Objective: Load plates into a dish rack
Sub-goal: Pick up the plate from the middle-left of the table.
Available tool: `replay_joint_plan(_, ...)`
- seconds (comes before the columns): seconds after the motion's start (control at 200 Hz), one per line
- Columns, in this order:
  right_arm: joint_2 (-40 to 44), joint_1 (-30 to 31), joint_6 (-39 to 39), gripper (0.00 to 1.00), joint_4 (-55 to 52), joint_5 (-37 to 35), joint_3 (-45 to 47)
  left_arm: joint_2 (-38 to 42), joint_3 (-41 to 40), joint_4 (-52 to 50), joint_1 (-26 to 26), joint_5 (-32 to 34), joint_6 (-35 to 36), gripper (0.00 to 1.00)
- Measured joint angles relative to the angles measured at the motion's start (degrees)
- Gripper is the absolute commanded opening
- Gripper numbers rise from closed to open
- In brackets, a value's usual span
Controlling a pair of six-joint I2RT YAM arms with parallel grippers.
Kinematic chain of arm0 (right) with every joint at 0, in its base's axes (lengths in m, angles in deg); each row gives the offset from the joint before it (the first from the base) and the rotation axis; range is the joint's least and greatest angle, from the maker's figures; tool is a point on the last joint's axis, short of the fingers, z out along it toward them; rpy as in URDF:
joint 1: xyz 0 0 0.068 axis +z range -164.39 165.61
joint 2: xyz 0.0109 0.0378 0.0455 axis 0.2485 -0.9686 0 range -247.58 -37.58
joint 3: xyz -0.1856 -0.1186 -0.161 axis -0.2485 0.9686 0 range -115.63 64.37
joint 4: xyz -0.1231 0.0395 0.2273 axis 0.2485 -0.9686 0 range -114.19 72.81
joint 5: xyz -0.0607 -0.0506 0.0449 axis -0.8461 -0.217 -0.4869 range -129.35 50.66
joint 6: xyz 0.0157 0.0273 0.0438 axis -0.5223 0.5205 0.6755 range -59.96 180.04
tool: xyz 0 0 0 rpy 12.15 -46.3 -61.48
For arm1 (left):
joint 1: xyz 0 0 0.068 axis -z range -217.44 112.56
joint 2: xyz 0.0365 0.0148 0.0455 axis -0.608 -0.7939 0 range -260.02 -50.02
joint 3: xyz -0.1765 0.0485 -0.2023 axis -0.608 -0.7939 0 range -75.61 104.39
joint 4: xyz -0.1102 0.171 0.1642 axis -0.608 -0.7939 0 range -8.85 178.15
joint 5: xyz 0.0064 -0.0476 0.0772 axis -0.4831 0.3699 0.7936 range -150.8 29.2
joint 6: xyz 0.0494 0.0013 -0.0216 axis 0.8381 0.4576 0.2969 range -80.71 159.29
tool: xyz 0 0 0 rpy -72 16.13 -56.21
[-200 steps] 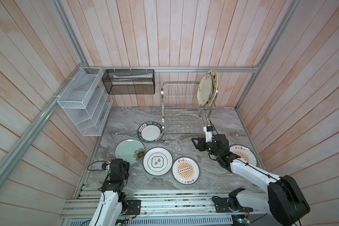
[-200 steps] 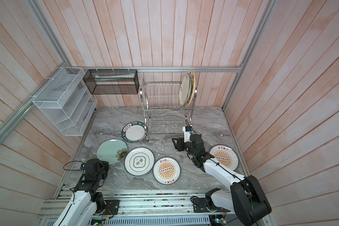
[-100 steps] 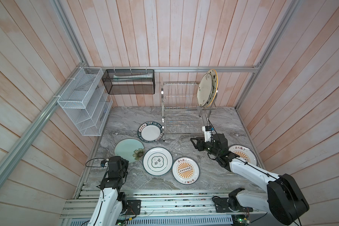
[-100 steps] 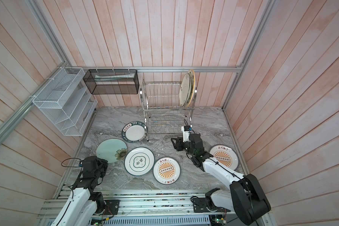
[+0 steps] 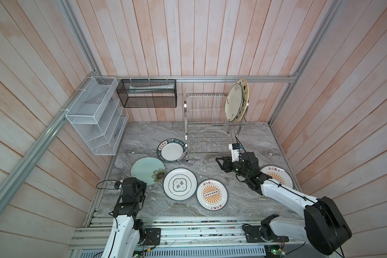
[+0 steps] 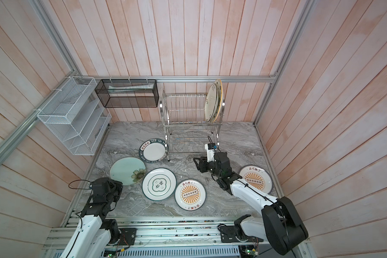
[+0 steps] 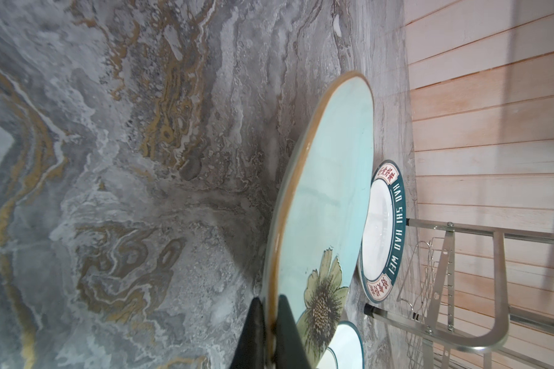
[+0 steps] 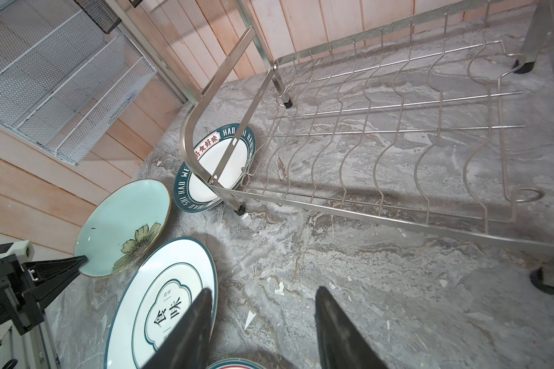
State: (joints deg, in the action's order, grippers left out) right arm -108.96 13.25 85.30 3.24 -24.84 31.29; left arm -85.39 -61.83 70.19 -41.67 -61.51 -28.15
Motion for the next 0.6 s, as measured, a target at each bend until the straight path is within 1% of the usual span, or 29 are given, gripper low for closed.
replay_joint_plan(0.6, -1.92, 1.68, 0.02, 0.52, -0.02, 0.39, -1.05, 0.20, 1.22, -0.90, -0.26, -4.31, 2.47, 0.00)
